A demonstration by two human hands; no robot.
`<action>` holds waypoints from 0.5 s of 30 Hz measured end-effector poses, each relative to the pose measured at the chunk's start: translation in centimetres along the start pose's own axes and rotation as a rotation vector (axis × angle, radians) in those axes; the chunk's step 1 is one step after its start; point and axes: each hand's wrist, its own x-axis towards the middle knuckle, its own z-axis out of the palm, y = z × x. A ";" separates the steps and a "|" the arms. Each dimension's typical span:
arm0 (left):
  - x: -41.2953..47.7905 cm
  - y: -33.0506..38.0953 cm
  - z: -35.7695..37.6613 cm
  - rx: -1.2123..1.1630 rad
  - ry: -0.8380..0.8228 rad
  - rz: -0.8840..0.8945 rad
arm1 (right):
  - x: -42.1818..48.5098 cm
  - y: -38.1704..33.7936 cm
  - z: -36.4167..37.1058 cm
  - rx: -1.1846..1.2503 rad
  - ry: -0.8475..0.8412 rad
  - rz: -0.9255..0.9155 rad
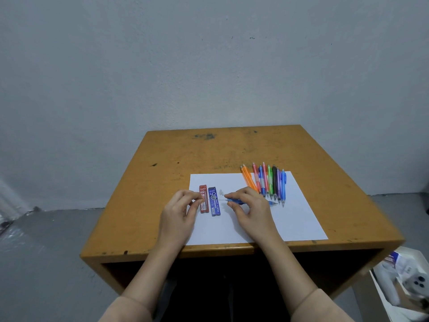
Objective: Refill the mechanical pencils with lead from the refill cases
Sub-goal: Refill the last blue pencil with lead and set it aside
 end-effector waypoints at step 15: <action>0.1 1.0 0.1 0.069 -0.040 0.005 | 0.0 0.2 0.2 -0.009 -0.006 -0.002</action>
